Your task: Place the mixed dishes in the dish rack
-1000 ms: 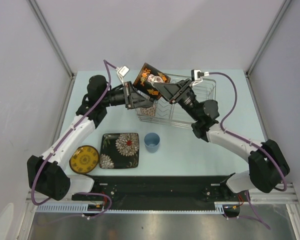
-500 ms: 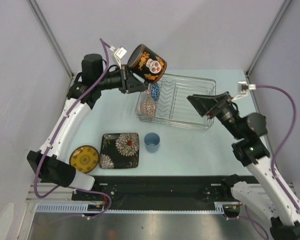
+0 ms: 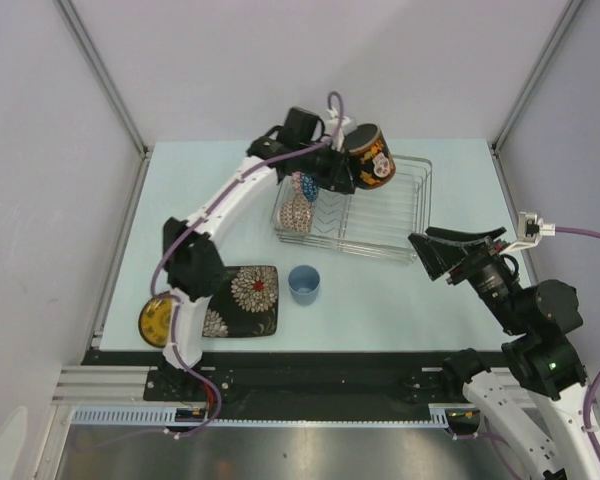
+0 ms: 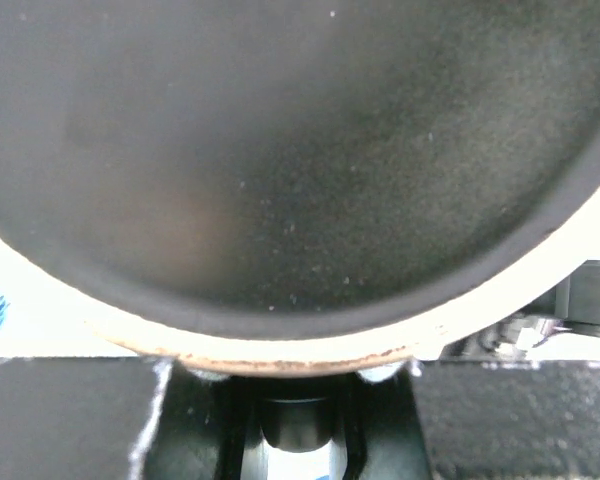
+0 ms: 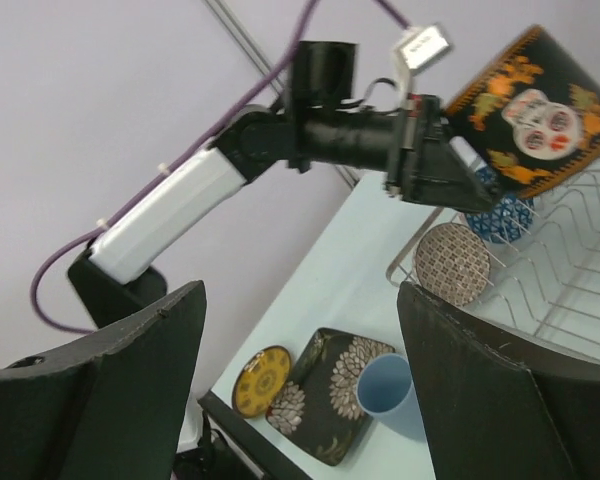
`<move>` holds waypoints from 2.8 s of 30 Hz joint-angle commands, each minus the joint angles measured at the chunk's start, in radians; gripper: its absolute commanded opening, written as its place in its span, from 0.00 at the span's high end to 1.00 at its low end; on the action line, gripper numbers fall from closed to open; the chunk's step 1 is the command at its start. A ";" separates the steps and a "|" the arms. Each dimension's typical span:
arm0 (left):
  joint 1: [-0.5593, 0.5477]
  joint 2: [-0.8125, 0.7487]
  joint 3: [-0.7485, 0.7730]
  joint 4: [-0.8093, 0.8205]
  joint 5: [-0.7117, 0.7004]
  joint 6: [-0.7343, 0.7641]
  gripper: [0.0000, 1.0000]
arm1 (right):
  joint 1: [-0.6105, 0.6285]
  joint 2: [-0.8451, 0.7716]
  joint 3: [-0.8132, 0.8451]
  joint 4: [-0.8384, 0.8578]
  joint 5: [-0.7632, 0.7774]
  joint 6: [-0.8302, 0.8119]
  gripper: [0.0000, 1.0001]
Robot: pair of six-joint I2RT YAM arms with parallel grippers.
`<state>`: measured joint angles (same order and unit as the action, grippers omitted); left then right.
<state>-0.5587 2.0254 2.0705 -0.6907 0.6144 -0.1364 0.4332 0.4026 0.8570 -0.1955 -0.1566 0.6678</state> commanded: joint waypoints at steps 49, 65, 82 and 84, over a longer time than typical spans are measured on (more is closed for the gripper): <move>-0.216 0.509 0.319 0.332 -0.420 0.337 0.74 | -0.002 -0.153 -0.036 -0.280 0.057 0.035 0.18; -0.218 0.332 0.198 0.306 -0.426 0.328 0.01 | -0.002 -0.143 -0.045 -0.304 0.054 0.027 0.17; 0.049 -0.420 -0.248 0.086 -0.321 0.187 0.00 | 0.570 0.469 0.043 -0.197 0.287 -0.289 0.29; 0.120 -0.538 -0.381 0.077 -0.303 0.196 0.00 | 0.683 0.611 0.155 -0.232 0.391 -0.367 0.29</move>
<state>-0.5339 1.6547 1.8725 -0.5251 0.2626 0.0845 0.8745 0.7967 0.8490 -0.4759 -0.0265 0.4900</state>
